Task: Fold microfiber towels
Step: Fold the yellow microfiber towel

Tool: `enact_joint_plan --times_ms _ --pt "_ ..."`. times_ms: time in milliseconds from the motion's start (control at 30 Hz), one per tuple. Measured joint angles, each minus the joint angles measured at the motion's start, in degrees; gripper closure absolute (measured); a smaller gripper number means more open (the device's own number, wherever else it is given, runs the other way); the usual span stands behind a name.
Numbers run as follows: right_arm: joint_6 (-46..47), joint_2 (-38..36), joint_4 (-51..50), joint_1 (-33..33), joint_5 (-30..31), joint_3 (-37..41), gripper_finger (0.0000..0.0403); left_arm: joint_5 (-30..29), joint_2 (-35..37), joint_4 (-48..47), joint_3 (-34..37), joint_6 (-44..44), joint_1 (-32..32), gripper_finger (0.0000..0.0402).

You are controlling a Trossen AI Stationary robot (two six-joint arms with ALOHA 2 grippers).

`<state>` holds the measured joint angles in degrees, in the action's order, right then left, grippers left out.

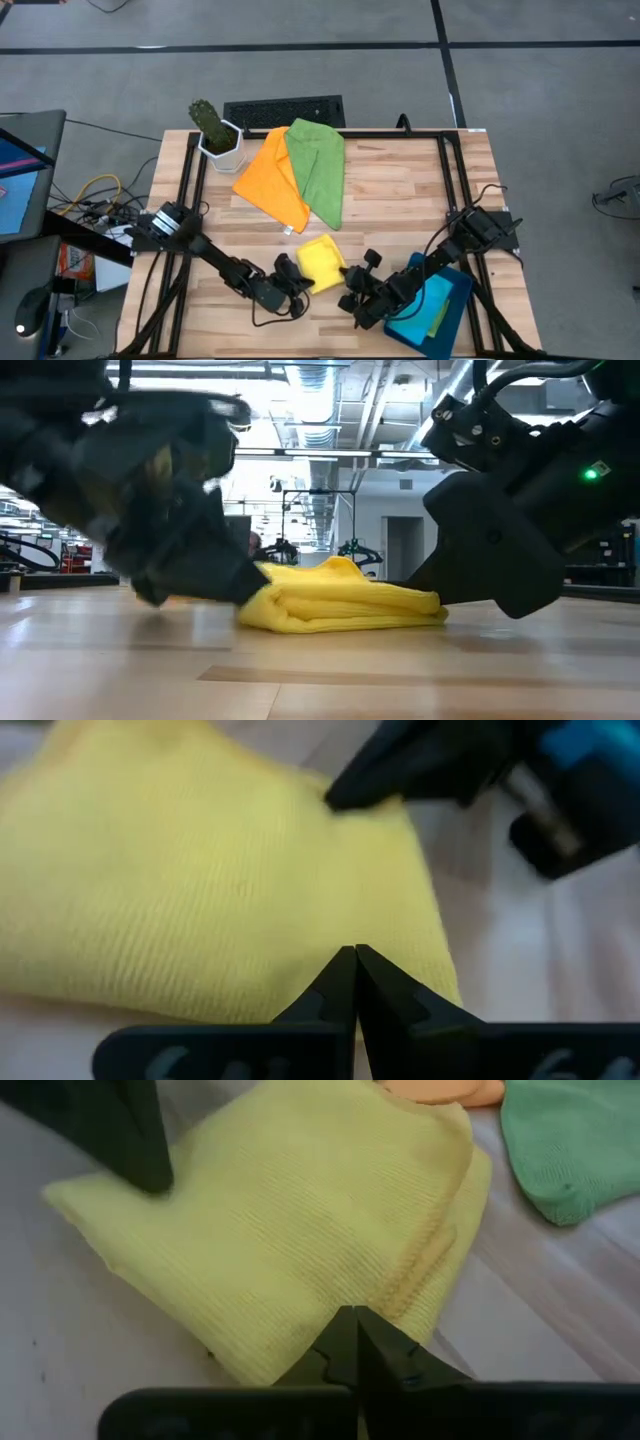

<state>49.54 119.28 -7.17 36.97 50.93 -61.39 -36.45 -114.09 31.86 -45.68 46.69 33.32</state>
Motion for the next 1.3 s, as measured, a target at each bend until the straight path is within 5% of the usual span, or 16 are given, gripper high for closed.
enact_joint_plan --times_ms 233,467,633,800,967,1167,1300 --pt "-1.08 -2.56 0.15 0.51 5.8 0.05 0.0386 0.69 -2.83 -0.22 -2.67 -0.84 0.11 0.0401" --pt "-6.18 -4.65 5.8 0.15 23.04 -0.02 0.0382 2.12 -2.94 -1.0 -3.83 -1.15 -0.04 0.0401" --pt "-14.48 -0.22 15.34 -5.43 16.53 0.07 0.0388 2.1 -2.97 -1.29 -3.84 -1.15 -0.04 0.0401" --pt "-27.78 2.7 27.6 -10.17 3.47 -0.16 0.039 2.49 -2.97 -1.37 -3.84 -1.11 -0.04 0.0401" --pt "-23.75 5.99 25.86 -13.99 0.78 -0.07 0.0388 3.89 -2.52 -2.66 -3.86 -2.61 0.11 0.0401" --pt "-21.05 8.26 29.91 -14.5 -0.4 -0.18 0.0388 6.05 4.42 -17.01 -3.7 -2.53 2.04 0.0401" --pt "-20.41 8.35 29.07 -13.76 0.3 -0.15 0.0386 -3.33 11.28 -23.47 -3.77 -2.7 4.84 0.0401"
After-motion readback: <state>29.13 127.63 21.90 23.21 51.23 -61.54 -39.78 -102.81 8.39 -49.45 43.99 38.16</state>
